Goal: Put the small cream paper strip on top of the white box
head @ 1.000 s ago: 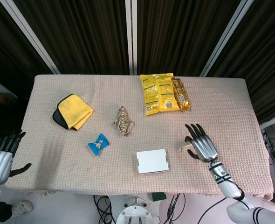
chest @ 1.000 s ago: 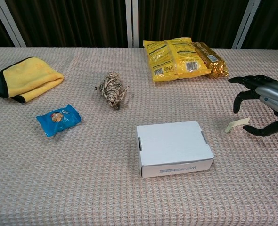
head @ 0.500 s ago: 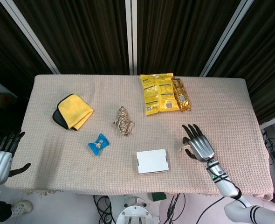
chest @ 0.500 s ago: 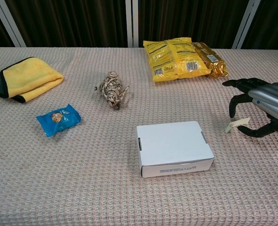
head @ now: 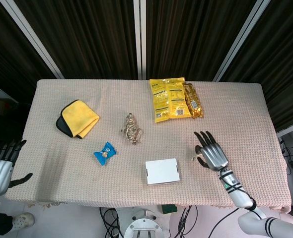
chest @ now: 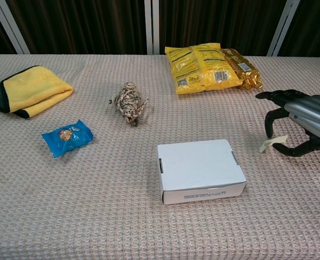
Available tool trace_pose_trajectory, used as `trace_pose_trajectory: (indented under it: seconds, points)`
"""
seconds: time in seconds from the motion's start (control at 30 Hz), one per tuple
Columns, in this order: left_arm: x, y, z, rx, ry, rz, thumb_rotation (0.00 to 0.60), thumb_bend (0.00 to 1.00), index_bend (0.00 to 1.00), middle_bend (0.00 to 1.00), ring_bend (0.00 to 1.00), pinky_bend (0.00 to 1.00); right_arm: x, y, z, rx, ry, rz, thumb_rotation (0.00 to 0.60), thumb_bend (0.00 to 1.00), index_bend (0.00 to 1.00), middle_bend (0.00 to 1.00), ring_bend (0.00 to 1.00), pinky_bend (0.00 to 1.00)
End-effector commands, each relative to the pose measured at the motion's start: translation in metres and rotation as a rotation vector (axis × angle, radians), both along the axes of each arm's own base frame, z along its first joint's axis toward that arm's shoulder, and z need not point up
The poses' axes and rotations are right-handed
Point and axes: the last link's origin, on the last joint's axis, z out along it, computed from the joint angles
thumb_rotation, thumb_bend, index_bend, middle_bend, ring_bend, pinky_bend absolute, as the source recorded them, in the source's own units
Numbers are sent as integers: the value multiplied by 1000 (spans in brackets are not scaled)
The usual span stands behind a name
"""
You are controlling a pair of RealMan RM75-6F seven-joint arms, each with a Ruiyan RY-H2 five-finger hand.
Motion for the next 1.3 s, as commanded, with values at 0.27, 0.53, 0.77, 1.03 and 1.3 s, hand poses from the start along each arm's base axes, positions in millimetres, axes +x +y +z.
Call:
trace_pose_trajectory:
  seconds: [0.27,0.53,0.77,1.03,1.3]
  points:
    - [0,-1,1,3,2,2,600,44,84,68,31,94,0,-1,-4,9,6,-3,600,371,542,0,0,0]
    - [0,0,1,1,1,3,600,44,84,68,31,94,-1,-1,-4,7,6,-5,600,374,556,0,0,0]
    - [-1,-1,1,2,2,7,600,44,84,68,31,94,-2,-1,-4,1,-1,-11,600,377,557,0,0,0]
    - [-1,-1,1,0,3,6,600,44,84,68,31,94,-3,-1,-4,-1,-6,-14,600,432,579,0,0,0]
    - [-1,-1,1,1,3,11,600,43,84,68,31,94,-2,-2,-3,-8,-14,-9,600,441,600,0,0,0]
